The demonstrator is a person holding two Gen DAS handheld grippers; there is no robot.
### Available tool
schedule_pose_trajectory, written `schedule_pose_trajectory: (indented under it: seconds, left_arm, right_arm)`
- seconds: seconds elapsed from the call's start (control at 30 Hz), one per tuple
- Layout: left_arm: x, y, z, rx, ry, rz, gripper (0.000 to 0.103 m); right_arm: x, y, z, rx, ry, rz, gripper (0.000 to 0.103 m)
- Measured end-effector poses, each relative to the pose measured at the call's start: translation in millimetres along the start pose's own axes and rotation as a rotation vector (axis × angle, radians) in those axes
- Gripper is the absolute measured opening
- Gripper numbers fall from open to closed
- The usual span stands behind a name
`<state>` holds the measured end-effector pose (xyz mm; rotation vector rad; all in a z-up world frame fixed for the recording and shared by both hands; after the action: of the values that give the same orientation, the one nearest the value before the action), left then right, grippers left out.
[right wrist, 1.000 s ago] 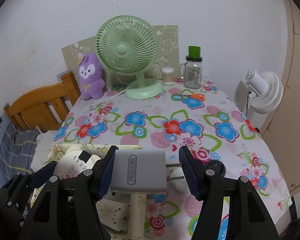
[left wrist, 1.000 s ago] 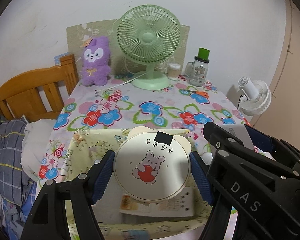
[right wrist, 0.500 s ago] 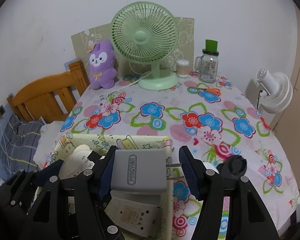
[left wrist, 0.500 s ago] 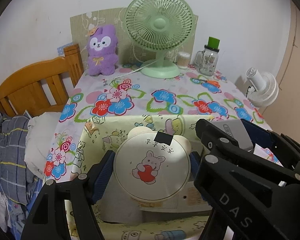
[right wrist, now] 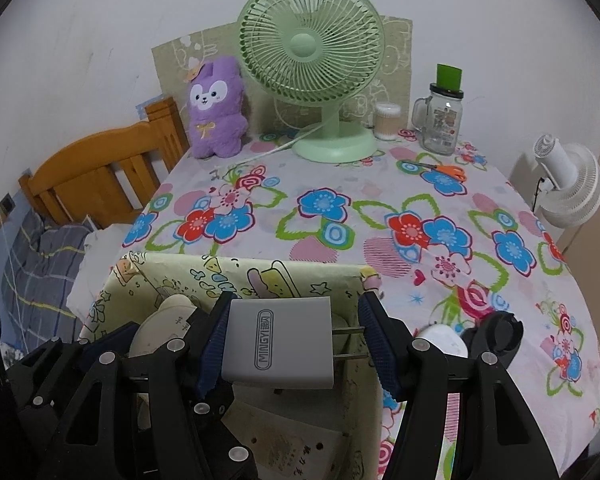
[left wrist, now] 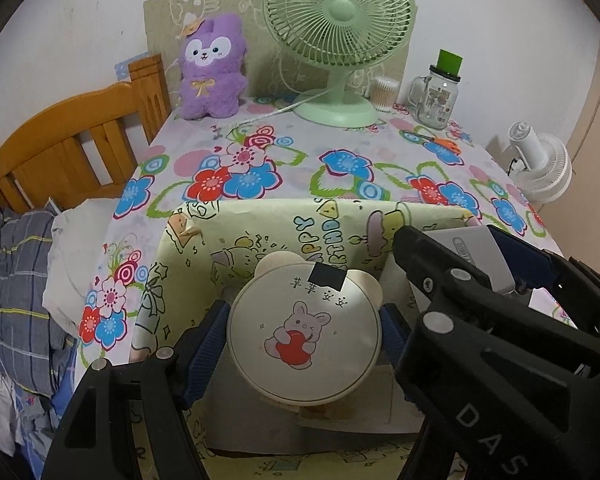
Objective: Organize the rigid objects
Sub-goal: 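Lower the compact and plug charger into the box and open both tools, then withdraw both tools from the box toward the white puck and black cap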
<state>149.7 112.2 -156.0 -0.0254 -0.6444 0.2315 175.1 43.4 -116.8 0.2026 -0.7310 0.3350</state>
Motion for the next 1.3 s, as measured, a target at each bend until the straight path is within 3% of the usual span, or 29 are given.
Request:
schedule_pose_trajectory:
  seconds: [0.27, 0.33, 0.4, 0.5, 0.77, 1.3]
  left_arm:
    - [2, 3, 2, 0.004, -0.011, 0.001, 0.087]
    - [3, 4, 4, 0.005, -0.016, 0.008, 0.089]
    - [5, 5, 6, 0.005, -0.021, 0.009, 0.090]
    - [7, 4, 12, 0.013, -0.042, -0.001, 0.093]
    - [10, -7, 30, 0.024, -0.093, -0.041, 0.101]
    - [6, -42, 54, 0.005, -0.132, -0.053, 0.102]
  right_arm:
    - [1, 6, -9, 0.024, 0.007, 0.008, 0.067]
    - [4, 7, -6, 0.018, -0.008, 0.021, 0.071]
    - [6, 7, -1, 0.003, -0.026, 0.032, 0.084]
    - [10, 7, 6, -0.011, -0.054, 0.046, 0.087]
    - [10, -1, 20, -0.009, -0.060, 0.039, 0.089]
    - [5, -33, 56, -0.043, -0.088, 0.016, 0.092]
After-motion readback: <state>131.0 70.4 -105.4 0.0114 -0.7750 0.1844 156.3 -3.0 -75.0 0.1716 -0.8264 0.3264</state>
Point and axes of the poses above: each gripper's, at about its wrist camera, not at the fingertips, and z roughly against the way its jaws point, y to its left, x to its top, the point moved 9 cm from there along -z, roughly the way its jaws point, and after that the axes turned 4 degrees about z, right-handed, at the moved point
